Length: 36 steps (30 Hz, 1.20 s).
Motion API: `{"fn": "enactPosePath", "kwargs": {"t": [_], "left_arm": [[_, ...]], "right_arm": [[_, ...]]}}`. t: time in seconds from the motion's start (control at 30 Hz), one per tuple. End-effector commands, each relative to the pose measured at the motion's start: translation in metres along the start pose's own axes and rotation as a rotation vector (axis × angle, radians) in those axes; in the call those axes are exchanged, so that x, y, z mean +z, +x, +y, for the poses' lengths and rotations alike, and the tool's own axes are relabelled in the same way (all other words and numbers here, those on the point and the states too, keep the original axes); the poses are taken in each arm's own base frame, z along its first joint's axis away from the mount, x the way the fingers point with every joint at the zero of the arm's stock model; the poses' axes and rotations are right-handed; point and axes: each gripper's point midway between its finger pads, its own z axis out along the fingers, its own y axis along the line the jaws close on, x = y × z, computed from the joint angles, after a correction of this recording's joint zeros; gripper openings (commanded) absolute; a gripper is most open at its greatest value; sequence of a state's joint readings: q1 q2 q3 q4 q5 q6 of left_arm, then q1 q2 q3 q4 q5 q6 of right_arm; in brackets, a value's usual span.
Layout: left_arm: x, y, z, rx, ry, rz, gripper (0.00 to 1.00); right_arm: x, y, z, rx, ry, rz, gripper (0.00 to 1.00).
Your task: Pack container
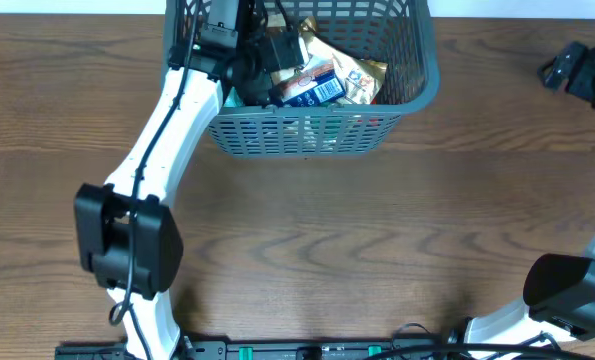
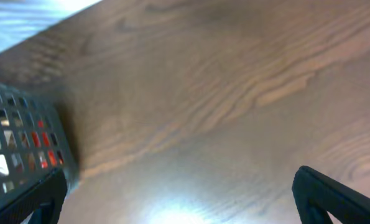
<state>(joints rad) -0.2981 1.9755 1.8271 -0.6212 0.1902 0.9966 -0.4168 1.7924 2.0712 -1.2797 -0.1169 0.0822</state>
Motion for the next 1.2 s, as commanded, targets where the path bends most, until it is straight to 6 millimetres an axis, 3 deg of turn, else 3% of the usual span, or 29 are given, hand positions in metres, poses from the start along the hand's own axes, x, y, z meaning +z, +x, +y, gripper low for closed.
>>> {"fn": "enactPosePath", "kwargs": {"t": [0.0, 0.1, 0.27, 0.37, 0.47, 0.63, 0.97, 1.07, 1.17], "left_arm": [[-0.069, -0.001, 0.046, -0.335, -0.198, -0.019, 0.98], [-0.121, 0.014, 0.071, -0.567, -0.316, -0.039, 0.98], [-0.216, 0.056, 0.088, -0.848, -0.452, -0.077, 0.98], [-0.26, 0.082, 0.085, -0.97, -0.515, -0.075, 0.99], [-0.286, 0.099, 0.072, -1.025, -0.546, -0.059, 0.99], [-0.296, 0.113, 0.033, -1.048, -0.534, -0.032, 0.98], [-0.285, 0.148, -0.053, -1.018, -0.546, -0.046, 0.98], [-0.284, 0.154, -0.072, -1.003, -0.557, -0.074, 0.98], [-0.284, 0.161, -0.089, -0.994, -0.571, -0.091, 0.98]], "right_arm": [[-0.001, -0.011, 0.0, -0.046, 0.006, -0.046, 0.99], [-0.011, -0.03, 0.01, -0.088, -0.003, -0.127, 0.99], [-0.047, -0.062, 0.054, -0.253, -0.052, -0.285, 0.99], [-0.06, -0.063, 0.081, -0.312, -0.09, -0.316, 0.99], [-0.065, -0.05, 0.098, -0.281, -0.123, -0.287, 0.99], [-0.075, -0.018, 0.096, -0.218, -0.098, -0.191, 0.99], [-0.135, 0.036, 0.083, -0.199, -0.078, -0.202, 0.99], [-0.135, 0.064, 0.086, -0.228, -0.101, -0.209, 0.99], [-0.121, 0.098, 0.093, -0.27, -0.139, -0.218, 0.99]]}}
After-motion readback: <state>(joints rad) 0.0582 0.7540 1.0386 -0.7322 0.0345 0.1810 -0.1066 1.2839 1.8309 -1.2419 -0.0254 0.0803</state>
